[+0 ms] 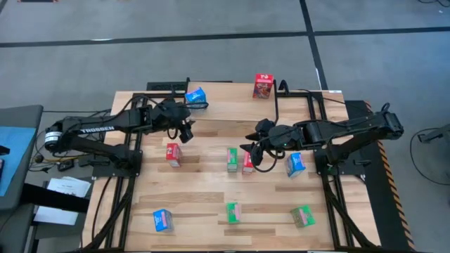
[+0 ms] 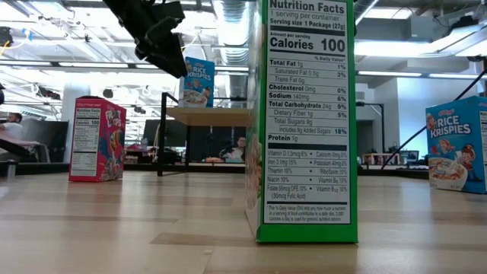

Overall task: Stack cereal on shelf
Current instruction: Put the top blue cereal box on the shelf

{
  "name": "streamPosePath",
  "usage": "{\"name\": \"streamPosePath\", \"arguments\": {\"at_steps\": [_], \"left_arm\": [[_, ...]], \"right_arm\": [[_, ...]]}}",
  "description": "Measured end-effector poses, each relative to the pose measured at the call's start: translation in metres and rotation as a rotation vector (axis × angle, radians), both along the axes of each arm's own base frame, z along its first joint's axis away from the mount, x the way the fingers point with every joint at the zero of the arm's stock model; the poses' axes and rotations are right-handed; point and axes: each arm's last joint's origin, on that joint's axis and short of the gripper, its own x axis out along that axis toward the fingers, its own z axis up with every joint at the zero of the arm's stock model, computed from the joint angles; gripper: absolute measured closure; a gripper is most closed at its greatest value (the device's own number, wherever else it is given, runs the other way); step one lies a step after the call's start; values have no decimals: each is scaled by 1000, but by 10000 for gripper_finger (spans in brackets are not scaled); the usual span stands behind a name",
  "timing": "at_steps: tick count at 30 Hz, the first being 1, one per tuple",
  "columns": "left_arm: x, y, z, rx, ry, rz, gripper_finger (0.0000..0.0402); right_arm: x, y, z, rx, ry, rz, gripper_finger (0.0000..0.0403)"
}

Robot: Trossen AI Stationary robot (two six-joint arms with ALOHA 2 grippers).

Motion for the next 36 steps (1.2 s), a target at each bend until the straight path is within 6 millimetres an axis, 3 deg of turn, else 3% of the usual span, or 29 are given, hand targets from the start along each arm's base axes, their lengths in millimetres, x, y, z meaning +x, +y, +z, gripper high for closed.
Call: {"name": "streamPosePath", "arguments": {"at_steps": [24,36], "left_arm": [[-6,37,9,12,-103,44,198],[-1,57,-4,18,-48,146,198]], "right_arm": [[0,0,0,0,0,0,137],[0,0,0,0,0,0,137]]}}
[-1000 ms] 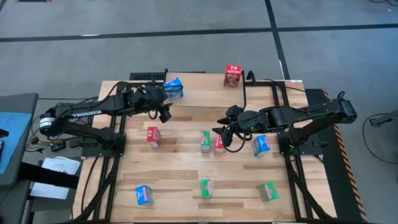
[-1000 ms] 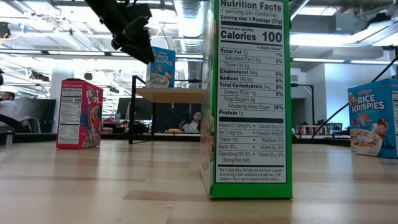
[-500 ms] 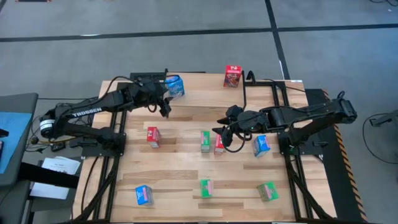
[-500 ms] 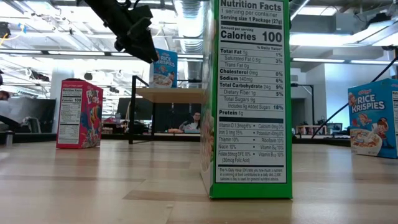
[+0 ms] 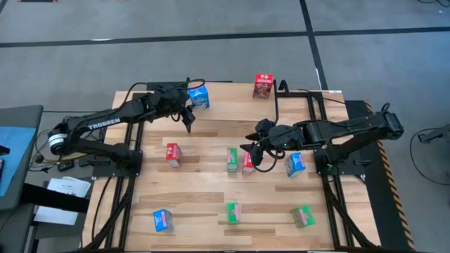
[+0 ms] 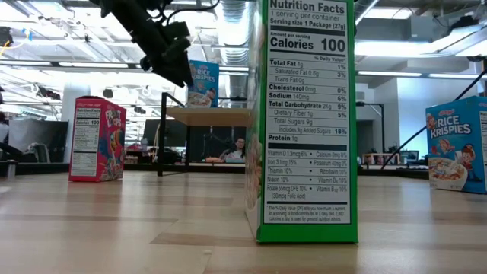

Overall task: Stack cereal on shelf
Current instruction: Put the top blue cereal box on the shelf

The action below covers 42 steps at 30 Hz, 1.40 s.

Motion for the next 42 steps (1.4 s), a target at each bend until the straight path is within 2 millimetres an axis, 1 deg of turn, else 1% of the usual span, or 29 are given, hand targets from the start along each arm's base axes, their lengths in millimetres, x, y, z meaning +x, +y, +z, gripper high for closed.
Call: {"name": "streamPosePath", "arguments": {"at_steps": [4,16,21,24,29,32,36,42], "left_arm": [[-1,1,0,27,13,47,198],[-3,2,0,60,41,92,198],[-2,2,0,54,37,81,198],[-1,0,0,33,25,44,198],[-1,-1,0,36,25,44,198],[-4,-2,4,35,6,67,198],[-10,-5,13,28,-20,85,198],[-24,-15,26,-5,-60,92,198]], "right_arm": [[0,0,0,0,0,0,137],[0,0,0,0,0,0,137],[0,0,0,0,0,0,137],[0,0,0,0,0,0,137],[0,0,0,0,0,0,137],[0,0,0,0,0,0,137],[0,0,0,1,0,0,137],[0,0,0,1,0,1,137]]}}
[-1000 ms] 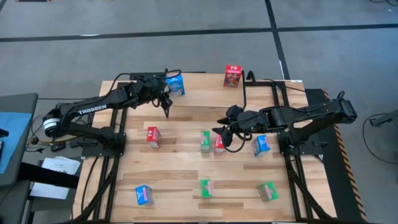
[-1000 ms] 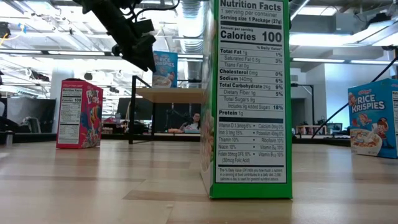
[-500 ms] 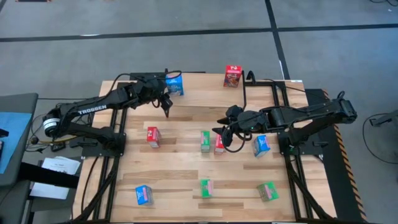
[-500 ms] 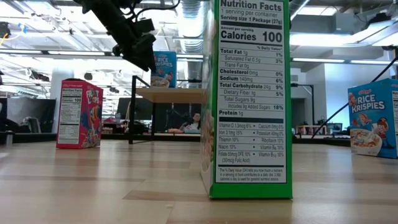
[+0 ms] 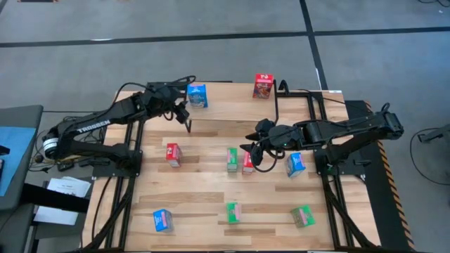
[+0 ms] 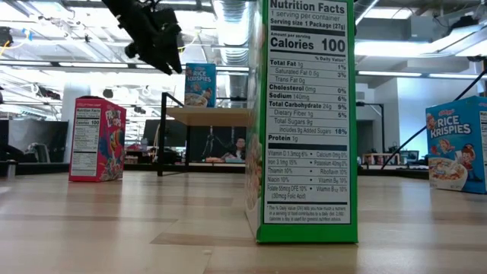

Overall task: Stack cereal on shelf
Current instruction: Put the top blue cereal box on the shelf

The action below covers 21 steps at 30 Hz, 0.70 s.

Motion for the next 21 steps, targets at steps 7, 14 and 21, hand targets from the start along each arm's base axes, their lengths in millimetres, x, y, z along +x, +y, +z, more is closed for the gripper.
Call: {"name": "streamPosePath", "arguments": {"at_steps": [7,14,21], "left_arm": [[-8,-22,11,-84,-105,-170,198],[1,-35,5,-60,-25,-358,198],[23,-36,-16,-57,95,-410,198]], "right_arm": [[0,0,0,8,-2,-5,137],[0,0,0,8,-1,-4,137],[0,0,0,7,-1,-3,137]]}}
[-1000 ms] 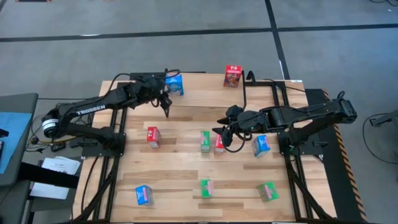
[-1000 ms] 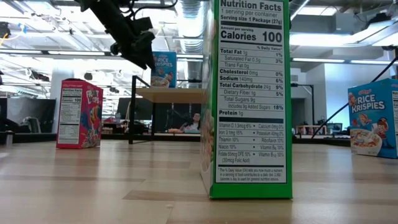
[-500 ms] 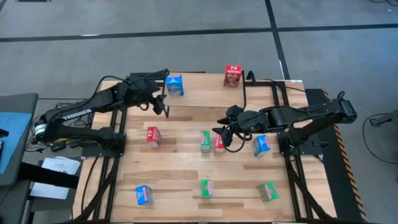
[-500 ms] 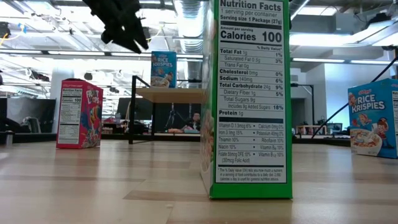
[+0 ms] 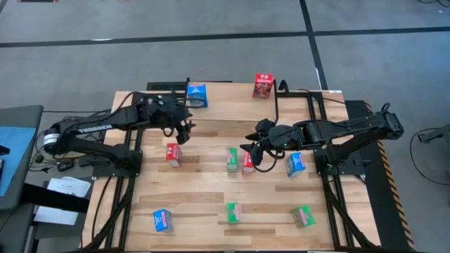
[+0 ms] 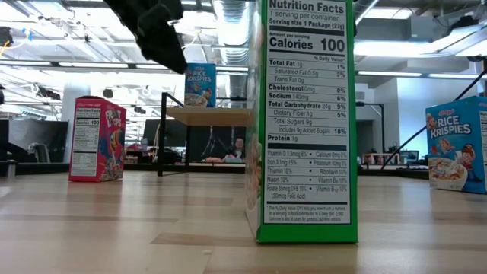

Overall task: Stack cereal on shelf
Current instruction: Put the top blue cereal box on the shelf

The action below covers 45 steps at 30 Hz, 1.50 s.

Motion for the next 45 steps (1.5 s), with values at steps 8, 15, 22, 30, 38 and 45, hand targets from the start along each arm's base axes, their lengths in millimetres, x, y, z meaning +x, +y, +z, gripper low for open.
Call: {"name": "streamPosePath", "arguments": {"at_steps": [8,15,22,30,38,45], "left_arm": [[21,8,-13,56,22,73,198],[28,12,-18,82,29,77,198],[32,19,-17,104,-4,108,198],[33,30,-21,88,-1,145,198],[30,37,-21,93,2,175,198],[27,46,-20,95,-12,208,198]], "right_arm": [[0,0,0,-2,1,1,137],[0,0,0,-2,1,1,137],[0,0,0,-1,0,1,137],[0,0,0,-1,1,2,137],[0,0,0,-1,1,2,137],[0,0,0,-1,1,1,137]]}}
